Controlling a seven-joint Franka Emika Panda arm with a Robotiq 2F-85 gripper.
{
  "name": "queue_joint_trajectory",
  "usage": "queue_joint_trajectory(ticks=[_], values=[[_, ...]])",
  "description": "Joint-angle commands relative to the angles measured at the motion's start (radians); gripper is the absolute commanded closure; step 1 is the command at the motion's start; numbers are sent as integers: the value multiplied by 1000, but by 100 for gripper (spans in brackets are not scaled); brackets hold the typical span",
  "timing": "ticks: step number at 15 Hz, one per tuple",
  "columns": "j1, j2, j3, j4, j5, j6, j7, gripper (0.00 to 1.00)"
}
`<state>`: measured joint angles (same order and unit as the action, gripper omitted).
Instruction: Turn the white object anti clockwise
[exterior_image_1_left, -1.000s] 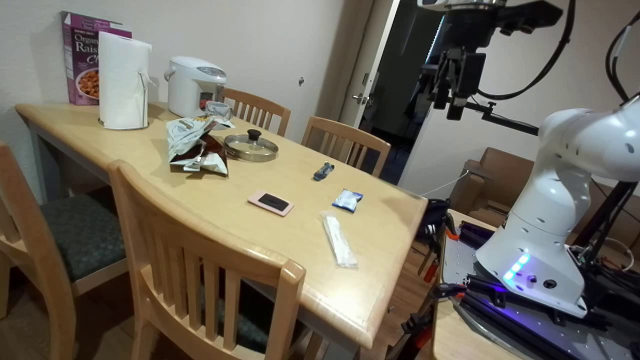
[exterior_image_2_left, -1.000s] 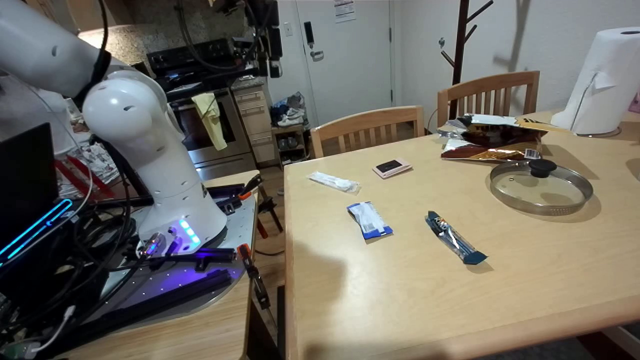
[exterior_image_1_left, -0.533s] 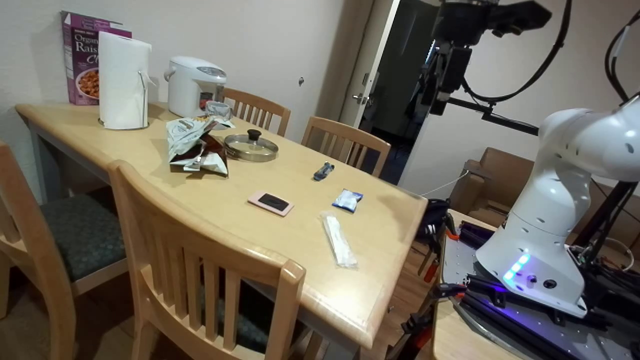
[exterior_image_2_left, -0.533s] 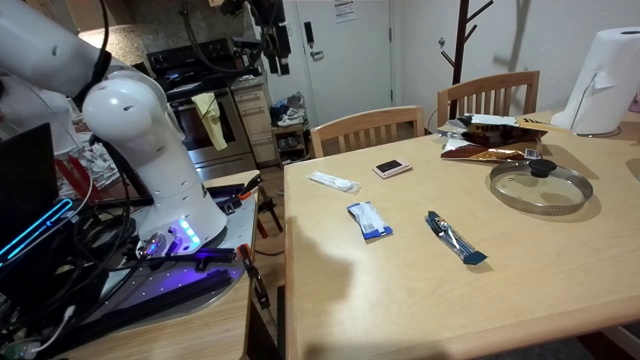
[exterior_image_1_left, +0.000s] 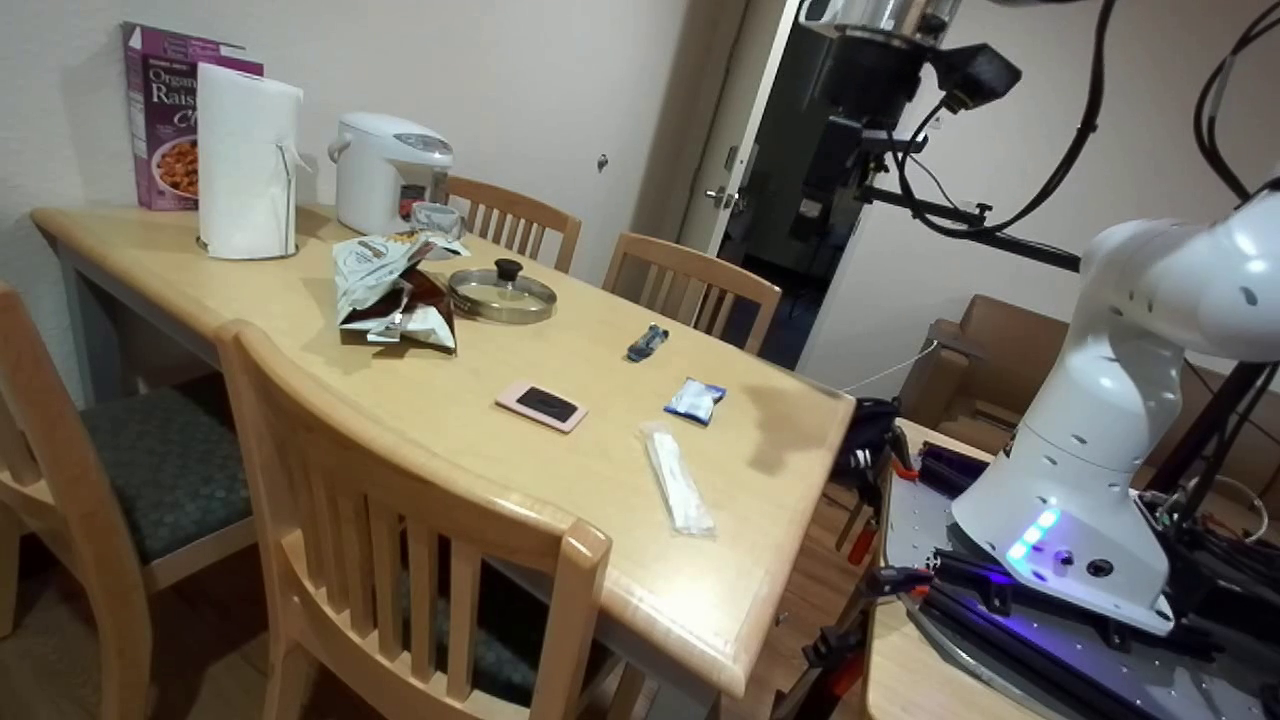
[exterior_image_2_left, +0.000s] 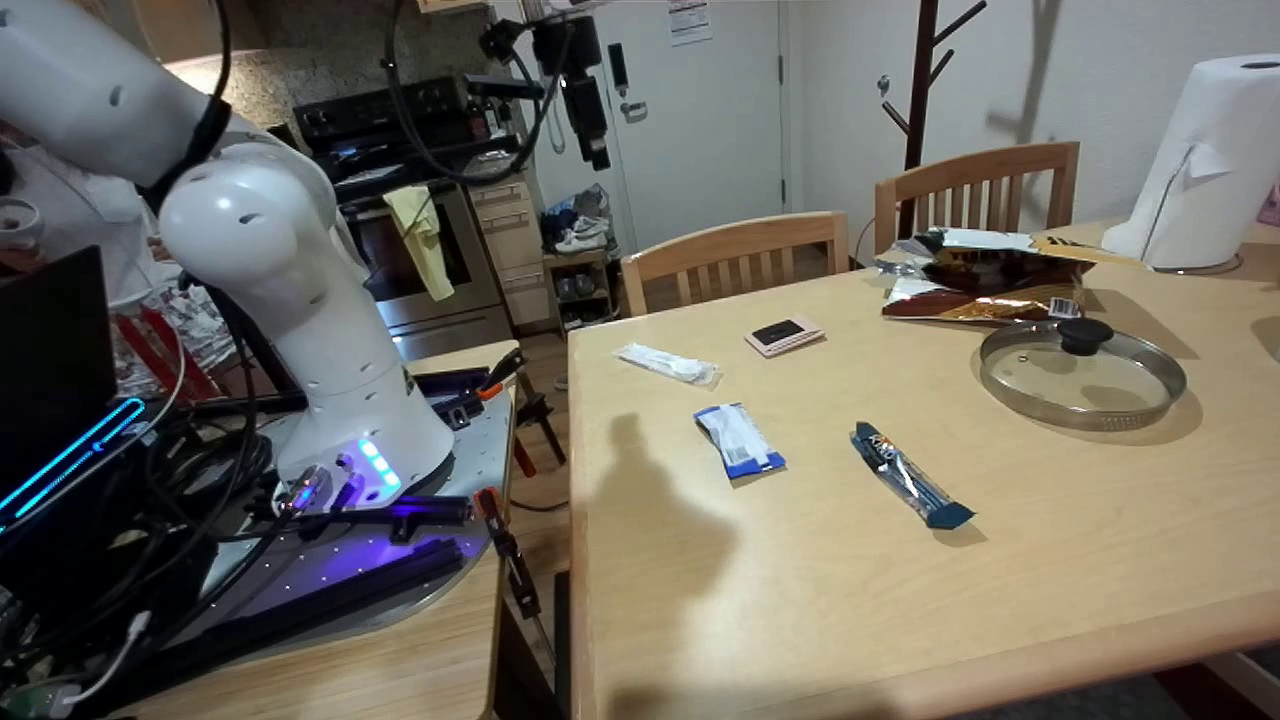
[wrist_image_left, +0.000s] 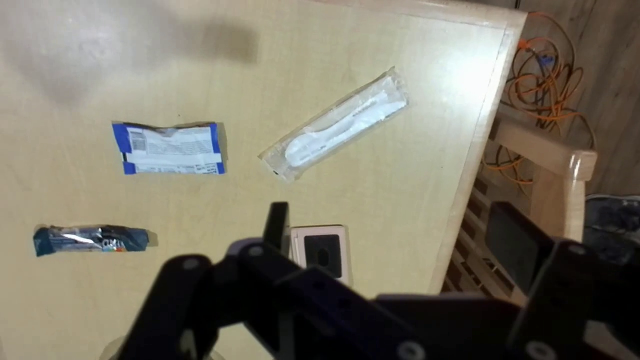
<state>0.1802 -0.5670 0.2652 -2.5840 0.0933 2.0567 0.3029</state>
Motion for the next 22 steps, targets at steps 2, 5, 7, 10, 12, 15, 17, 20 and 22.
queue_joint_trajectory(ticks=[2,5,7,10,12,15,17,20,22], values=[[-61,122,30,40,25,82,213,0],[-80,206,48,80,36,145,365,0],[-76,268,58,118,47,180,479,0],[-66,377,66,166,47,263,649,0],[-53,440,58,191,58,315,742,0],[-28,426,32,168,39,351,716,0],[-22,453,30,180,46,369,729,0],[-28,447,17,195,-11,274,776,0],[-31,441,7,192,-45,196,812,0]])
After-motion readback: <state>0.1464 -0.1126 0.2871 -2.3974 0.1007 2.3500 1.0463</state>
